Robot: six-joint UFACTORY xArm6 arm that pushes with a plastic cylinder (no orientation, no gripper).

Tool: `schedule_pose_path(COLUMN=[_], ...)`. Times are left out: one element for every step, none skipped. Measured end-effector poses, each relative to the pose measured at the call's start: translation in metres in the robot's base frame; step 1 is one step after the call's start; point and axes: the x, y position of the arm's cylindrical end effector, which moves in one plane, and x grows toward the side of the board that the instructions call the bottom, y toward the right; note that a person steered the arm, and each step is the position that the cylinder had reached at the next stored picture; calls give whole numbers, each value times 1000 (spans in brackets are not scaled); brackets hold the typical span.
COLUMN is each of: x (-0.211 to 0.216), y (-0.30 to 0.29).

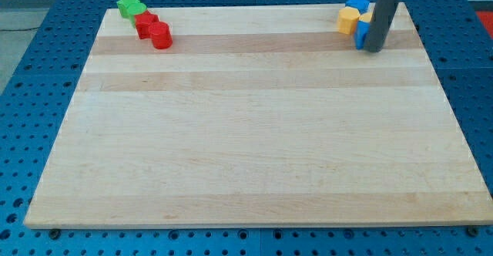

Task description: Move your hand to the left of the red circle

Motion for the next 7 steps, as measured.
schedule_pose_path(x=[22,34,34,34,32,18,-1], y=[-25,-118,-215,-311,-392,-448,-469])
